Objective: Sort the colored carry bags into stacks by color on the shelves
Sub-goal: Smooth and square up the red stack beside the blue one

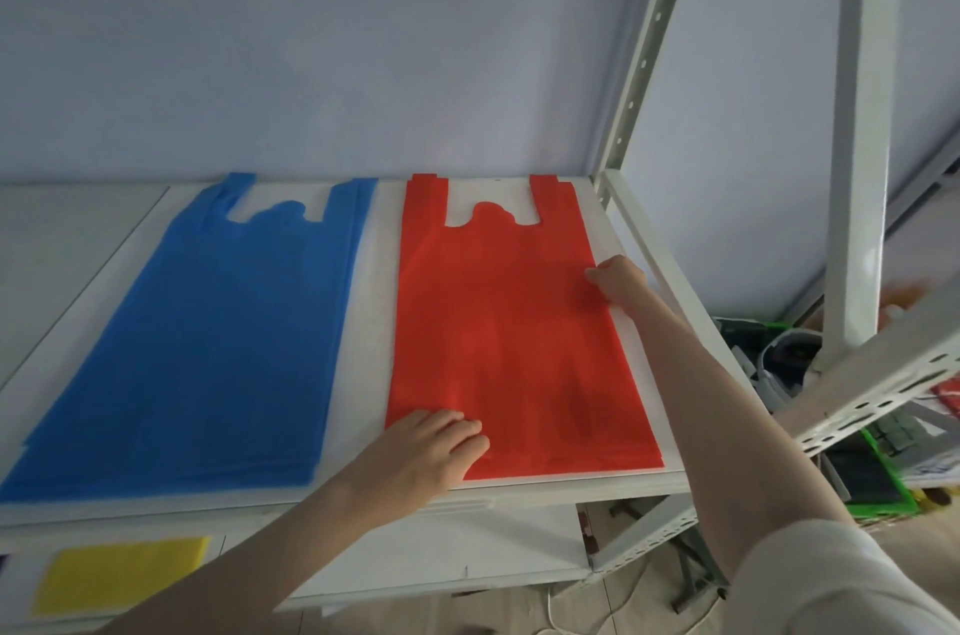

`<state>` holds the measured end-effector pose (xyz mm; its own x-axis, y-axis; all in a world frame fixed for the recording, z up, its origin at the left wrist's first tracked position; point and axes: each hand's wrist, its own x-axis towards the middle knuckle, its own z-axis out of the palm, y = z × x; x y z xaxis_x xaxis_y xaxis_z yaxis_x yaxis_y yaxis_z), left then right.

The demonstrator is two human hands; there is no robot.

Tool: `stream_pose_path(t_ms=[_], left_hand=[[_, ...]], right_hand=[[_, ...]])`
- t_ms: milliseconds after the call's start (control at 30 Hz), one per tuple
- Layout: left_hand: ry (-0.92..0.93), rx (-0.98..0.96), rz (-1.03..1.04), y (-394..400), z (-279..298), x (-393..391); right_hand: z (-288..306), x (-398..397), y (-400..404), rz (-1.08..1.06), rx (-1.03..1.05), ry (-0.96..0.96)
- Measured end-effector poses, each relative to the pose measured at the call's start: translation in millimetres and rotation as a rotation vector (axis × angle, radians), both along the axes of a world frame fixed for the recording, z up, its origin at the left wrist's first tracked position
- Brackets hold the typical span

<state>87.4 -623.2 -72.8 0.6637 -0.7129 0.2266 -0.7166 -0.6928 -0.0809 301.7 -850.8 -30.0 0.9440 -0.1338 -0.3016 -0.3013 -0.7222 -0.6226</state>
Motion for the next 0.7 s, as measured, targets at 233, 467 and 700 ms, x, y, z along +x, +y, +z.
stream_pose_path(t_ms=[233, 467, 700], left_hand=[[0.024, -0.059, -0.011, 2, 2, 3], [-0.115, -0.135, 0.035, -5, -2, 13], [0.051, -0.131, 0.075, 0, -4, 10]], right_hand=[[0, 1, 0, 0.001, 0.004, 0.028], [-1, 2, 0, -0.045, 0.016, -0.007], [2, -4, 2, -0.035, 0.010, -0.040]])
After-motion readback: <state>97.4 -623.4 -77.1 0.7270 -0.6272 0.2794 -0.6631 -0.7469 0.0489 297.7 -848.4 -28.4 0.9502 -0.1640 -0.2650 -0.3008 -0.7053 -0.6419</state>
